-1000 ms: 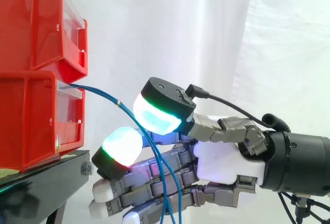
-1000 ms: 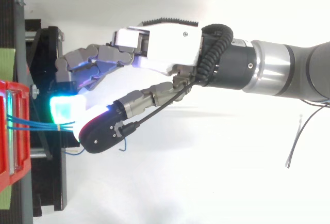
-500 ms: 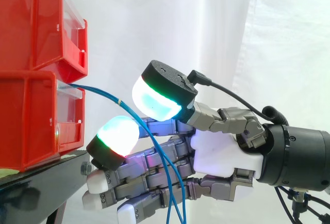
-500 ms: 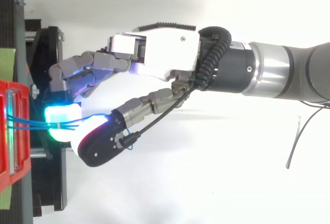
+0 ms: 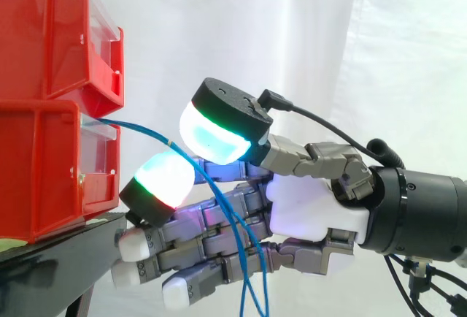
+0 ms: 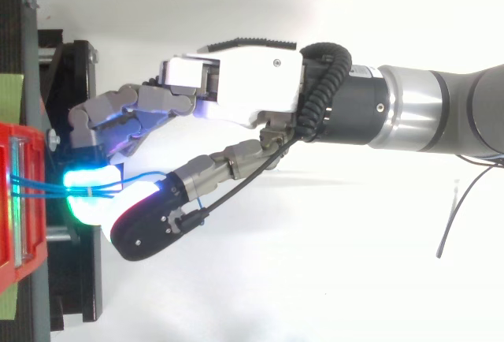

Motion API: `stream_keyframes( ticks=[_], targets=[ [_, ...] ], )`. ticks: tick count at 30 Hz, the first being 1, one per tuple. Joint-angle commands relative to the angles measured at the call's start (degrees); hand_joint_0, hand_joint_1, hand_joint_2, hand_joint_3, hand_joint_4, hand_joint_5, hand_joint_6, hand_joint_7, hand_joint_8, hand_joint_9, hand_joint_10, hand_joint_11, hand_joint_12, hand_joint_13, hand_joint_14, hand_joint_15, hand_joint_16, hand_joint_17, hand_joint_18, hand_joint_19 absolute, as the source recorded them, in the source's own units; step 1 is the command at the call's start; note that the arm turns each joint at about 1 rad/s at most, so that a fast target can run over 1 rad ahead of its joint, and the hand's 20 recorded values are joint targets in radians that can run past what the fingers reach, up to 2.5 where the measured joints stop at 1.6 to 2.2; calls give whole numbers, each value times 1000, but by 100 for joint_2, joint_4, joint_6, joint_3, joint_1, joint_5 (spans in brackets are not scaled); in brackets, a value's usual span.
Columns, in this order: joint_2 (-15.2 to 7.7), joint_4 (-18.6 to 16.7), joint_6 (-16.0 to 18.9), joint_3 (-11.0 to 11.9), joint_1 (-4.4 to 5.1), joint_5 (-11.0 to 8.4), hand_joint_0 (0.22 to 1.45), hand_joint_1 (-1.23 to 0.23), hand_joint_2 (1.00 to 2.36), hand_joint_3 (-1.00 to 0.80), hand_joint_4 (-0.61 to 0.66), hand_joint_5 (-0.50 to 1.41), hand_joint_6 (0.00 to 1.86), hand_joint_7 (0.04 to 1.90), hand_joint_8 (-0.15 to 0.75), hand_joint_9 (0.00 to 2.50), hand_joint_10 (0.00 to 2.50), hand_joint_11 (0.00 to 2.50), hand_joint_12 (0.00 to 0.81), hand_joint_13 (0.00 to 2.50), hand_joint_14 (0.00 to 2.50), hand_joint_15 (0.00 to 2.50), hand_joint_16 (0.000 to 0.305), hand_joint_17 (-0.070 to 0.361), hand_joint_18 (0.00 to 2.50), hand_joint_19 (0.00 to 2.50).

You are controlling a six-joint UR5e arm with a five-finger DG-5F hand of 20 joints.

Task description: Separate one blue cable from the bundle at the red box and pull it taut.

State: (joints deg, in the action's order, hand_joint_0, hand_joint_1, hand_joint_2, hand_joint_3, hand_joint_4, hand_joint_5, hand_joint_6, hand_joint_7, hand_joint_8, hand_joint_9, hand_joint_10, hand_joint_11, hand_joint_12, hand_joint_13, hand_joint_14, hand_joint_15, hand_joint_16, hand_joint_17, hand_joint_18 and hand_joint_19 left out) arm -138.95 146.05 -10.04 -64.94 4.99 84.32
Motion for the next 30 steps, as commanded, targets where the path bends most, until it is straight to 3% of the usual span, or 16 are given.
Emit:
stream_keyframes(
  ticks=[1,8,18,28,30],
  targets=[
    [0,55,2,78,-7,59,645,-620,1012,-341,267,-122,505,1279,391,708,13,512,382,540,9,284,50,113,630,510],
    [0,72,-16,96,-7,67,656,-614,1013,-316,259,-125,518,1263,391,713,10,509,383,543,9,291,50,113,632,509],
    [0,37,-24,96,-34,67,583,-529,1001,-484,256,-127,528,1243,395,712,10,510,386,548,11,301,51,114,637,523],
    [0,55,-24,96,-42,67,637,-520,1011,-349,236,-128,541,1238,396,718,12,506,385,562,10,310,51,114,635,536],
    [0,55,-24,96,-42,67,655,-570,1015,-239,229,-130,546,1244,395,720,11,518,386,564,11,310,51,114,635,536]
  ],
)
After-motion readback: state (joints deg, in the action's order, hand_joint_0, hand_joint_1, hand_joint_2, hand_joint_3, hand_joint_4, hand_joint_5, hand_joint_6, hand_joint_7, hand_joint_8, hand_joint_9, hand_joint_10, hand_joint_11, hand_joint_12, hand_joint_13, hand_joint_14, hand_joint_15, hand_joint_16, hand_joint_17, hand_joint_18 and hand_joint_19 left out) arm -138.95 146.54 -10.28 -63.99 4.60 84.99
